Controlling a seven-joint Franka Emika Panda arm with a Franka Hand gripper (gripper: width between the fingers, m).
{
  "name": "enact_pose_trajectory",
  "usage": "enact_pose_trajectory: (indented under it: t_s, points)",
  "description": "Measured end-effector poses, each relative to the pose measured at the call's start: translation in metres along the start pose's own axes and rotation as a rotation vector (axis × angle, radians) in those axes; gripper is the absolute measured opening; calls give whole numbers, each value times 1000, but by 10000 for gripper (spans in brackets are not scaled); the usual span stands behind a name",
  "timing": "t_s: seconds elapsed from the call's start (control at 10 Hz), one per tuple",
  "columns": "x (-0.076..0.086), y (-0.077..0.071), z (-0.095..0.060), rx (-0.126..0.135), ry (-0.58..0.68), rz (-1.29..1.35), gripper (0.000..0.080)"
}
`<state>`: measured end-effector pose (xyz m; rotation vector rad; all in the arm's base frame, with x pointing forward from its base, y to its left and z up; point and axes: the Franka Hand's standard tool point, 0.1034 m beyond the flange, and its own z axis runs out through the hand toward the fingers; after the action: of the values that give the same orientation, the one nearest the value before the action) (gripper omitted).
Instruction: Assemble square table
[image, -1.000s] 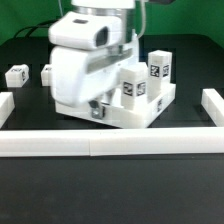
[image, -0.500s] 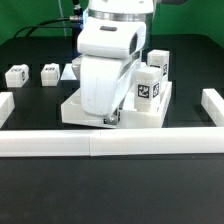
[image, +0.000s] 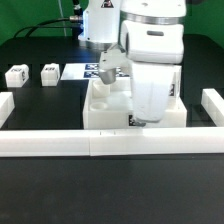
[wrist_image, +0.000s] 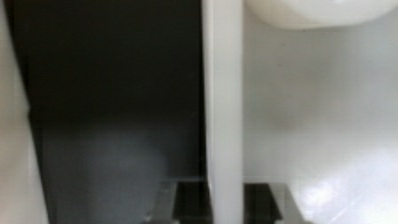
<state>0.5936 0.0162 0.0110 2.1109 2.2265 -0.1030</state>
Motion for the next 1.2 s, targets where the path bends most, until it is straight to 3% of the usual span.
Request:
enact_pose_trajectory:
  t_s: [0.4,0.5,0.7,0.8,1.2]
  points:
    - [-7,0,1,-2,-34,-193,63]
    - [8,1,-1,-16,-37,-242,63]
    - [36,1,-4,5,-22,-314,63]
    - [45,5,-8,1,-16,-326,64]
    - [34,3,-5,7,-44,-554,64]
